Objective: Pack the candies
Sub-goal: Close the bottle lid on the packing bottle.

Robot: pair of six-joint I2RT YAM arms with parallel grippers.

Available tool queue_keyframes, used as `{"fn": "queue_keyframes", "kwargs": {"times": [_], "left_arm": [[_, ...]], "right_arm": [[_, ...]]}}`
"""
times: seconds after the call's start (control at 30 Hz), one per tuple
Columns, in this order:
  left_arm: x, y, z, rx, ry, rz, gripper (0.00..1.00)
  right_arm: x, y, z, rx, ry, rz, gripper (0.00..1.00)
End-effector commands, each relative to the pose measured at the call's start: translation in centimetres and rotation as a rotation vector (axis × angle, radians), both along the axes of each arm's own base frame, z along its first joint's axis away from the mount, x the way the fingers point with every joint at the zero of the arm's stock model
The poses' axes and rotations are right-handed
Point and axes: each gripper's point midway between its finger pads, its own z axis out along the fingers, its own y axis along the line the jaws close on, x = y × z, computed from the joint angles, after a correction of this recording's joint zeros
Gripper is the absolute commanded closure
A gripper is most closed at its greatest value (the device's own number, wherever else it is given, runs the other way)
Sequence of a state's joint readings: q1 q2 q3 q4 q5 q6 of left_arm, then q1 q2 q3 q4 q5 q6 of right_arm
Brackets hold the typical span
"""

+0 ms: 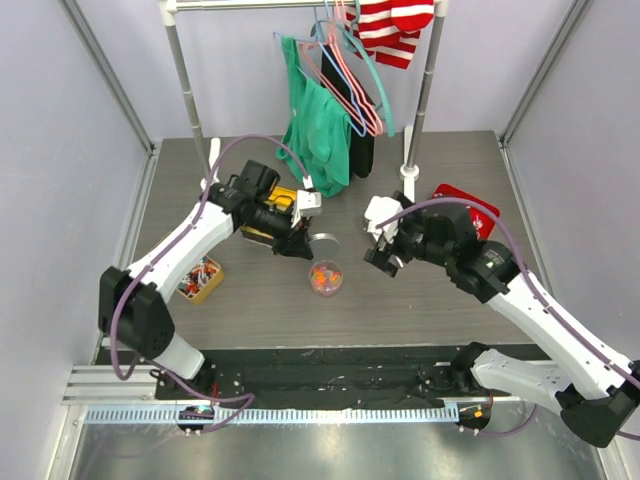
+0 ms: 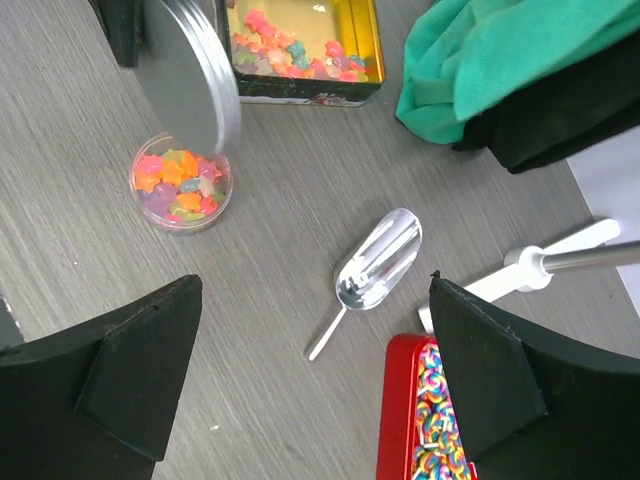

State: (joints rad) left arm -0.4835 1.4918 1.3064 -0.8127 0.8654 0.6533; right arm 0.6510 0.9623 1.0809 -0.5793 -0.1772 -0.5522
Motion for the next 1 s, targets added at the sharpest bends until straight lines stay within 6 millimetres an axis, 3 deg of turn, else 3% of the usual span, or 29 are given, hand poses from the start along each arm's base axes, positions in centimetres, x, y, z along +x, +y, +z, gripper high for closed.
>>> {"fn": "queue_keyframes", "kwargs": {"times": [0.0,0.03,0.07,0.2,0.43,0.67,0.97], "left_arm": [[-3.3,-1.0,1.5,-0.052,0.334,-0.076,0.92],[-2.9,-1.4,2.4,-0.062,0.345,-0.086,0.93],[-2.7,-1.7,1.9,-0.055,0.398,-0.095,0.94],[-3.4,-2.2,3.0,-0.093,0.512,-0.146,0.97],[-3.3,-2.8,3.5,-0.126,0.566,-0.147,0.91],[-3.0,-2.8,2.8,-0.112,0.604,-0.137,0.9],[-2.3,-2.9,2.5,-0.118,0.628,-0.127,0.91]], "right_arm": [[1.3,1.4,-0.2,-0.022,-0.083,-0.008,0.01],[1.3,1.7,-0.3,-0.036,-0.093,0.0,0.02],[1.3,1.7,-0.6,-0.049,-0.097,-0.002,0.02],[1.1,2.9,-1.4,-0.11,-0.116,0.038,0.02],[0.8,5.3,-1.6,-0.174,-0.135,0.088,0.02],[0.2,7.9,-1.5,-0.199,-0.122,0.134,0.02],[-0.3,9.4,-2.6,-0.261,-0.143,0.161,0.01]]}}
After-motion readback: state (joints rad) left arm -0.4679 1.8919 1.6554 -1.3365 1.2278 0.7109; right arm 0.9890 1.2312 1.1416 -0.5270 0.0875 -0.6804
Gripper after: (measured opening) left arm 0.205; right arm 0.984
